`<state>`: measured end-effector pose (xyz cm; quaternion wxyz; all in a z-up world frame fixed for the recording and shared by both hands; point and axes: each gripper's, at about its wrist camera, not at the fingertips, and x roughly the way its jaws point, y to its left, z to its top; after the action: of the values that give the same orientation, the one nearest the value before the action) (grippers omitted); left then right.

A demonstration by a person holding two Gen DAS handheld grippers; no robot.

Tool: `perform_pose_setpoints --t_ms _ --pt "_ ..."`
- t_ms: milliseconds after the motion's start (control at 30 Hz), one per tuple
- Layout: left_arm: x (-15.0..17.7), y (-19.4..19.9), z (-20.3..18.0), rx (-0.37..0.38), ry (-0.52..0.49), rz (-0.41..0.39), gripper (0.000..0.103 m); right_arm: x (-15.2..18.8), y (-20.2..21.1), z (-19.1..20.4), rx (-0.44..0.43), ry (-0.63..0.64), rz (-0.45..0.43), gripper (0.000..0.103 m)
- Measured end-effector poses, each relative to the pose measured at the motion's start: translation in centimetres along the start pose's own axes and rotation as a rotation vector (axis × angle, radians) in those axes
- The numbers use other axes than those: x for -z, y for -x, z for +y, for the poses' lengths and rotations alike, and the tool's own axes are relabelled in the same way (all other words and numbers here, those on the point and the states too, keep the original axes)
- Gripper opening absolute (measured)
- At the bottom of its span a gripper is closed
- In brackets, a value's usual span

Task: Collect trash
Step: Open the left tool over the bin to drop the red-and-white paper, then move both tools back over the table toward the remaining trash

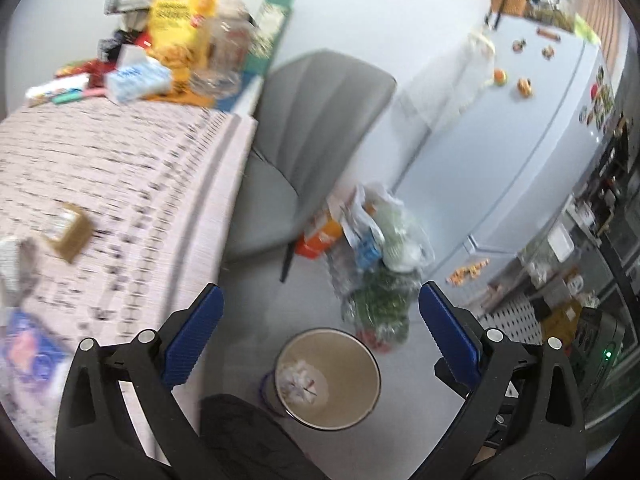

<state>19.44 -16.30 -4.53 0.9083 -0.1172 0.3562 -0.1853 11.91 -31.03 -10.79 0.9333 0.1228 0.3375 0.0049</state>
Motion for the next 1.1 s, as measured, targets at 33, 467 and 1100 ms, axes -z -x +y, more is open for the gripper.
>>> perform_pose_setpoints --t_ms 33,467,1100 --pt "-0.1 0.8 0.5 -0.01 0.007 -0.02 0.097 -0.2 0.2 0.9 -0.012 0.004 -0.002 0.095" --pt "0.7 10.4 6.0 -0.134 0.095 -0.255 0.097 -1.5 2.4 9.5 0.018 0.093 -0.043 0.095" --pt "5.0 18.1 13.8 -0.166 0.16 -0.342 0.097 1.4 1.5 17.7 -0.131 0.224 0.02 0.095"
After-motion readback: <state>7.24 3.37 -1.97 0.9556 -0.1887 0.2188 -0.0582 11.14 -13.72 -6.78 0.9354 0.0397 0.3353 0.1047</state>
